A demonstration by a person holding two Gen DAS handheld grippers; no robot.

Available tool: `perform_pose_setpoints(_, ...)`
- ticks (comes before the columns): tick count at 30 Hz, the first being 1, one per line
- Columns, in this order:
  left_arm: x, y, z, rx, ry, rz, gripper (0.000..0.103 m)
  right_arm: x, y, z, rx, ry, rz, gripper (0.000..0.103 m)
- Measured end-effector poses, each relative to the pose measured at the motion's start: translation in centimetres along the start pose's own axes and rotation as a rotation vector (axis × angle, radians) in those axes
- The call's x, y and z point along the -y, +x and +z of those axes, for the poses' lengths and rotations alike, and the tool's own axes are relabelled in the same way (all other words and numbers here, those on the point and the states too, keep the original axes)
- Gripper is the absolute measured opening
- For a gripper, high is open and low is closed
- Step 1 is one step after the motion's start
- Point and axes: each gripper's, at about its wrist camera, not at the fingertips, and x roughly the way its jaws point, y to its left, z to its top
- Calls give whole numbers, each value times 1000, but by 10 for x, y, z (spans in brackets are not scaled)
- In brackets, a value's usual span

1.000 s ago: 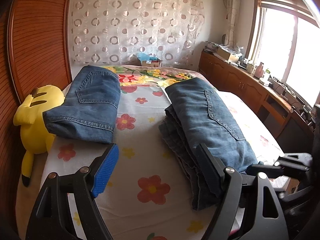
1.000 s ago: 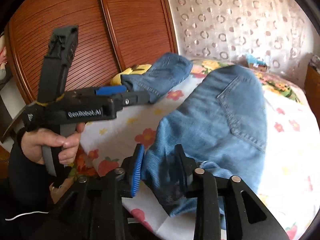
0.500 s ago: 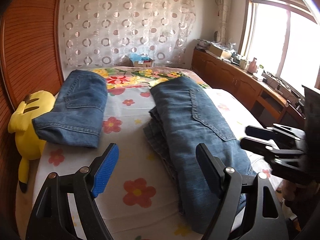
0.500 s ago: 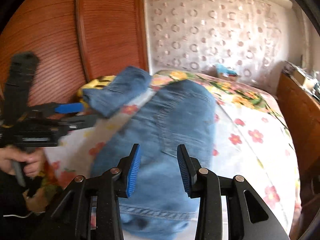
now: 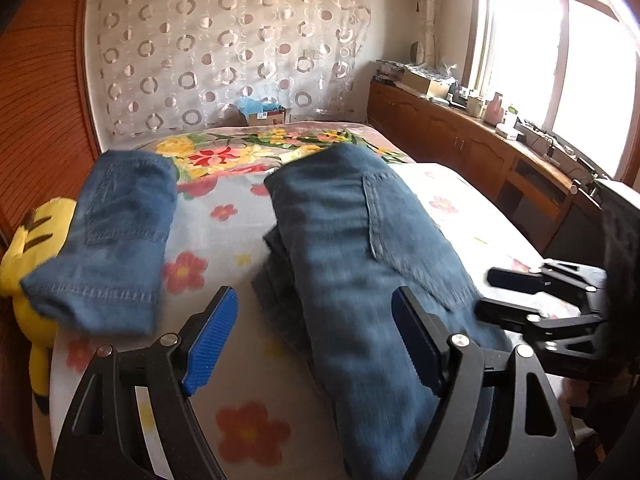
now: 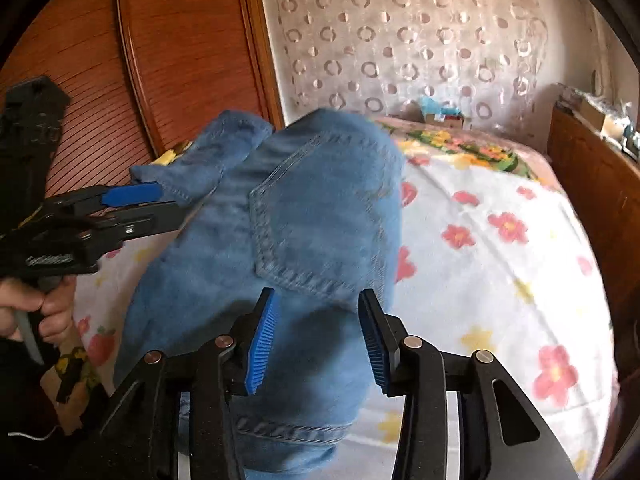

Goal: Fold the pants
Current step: 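Lay the folded jeans down and open the right tool, then close the left tool on the folded jeans edge and lift it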

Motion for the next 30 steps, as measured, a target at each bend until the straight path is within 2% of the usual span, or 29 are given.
perform_pose_setpoints(6, -1, 39, 29, -34, 28, -2, 76, 23, 7, 11, 17, 24, -44, 48)
perform_pose_setpoints(10, -2, 60, 34, -78, 33, 13, 74, 18, 16, 7, 15, 45, -39, 49)
perform_pose_setpoints(12, -3, 66, 33, -98, 24, -4, 70, 19, 10, 1, 15, 48, -33, 49)
perform_pose_setpoints(16, 2, 65, 29, -113, 16, -44, 50, 17, 12, -2, 5, 46, -21, 49)
perform_pose_setpoints(21, 10, 66, 30, -119, 38, -34, 32, 21, 10, -2, 0, 62, -15, 49)
perform_pose_setpoints(23, 11, 64, 29, -118, 42, -31, 19, 23, 12, 1, 2, 63, -9, 49)
perform_pose_setpoints(26, 12, 60, 28, -105, 46, -30, 9, 23, 13, 2, 5, 62, -8, 49)
perform_pose_setpoints(30, 19, 38, 28, -52, 72, -10, 7, 24, 15, 2, 9, 64, -7, 49)
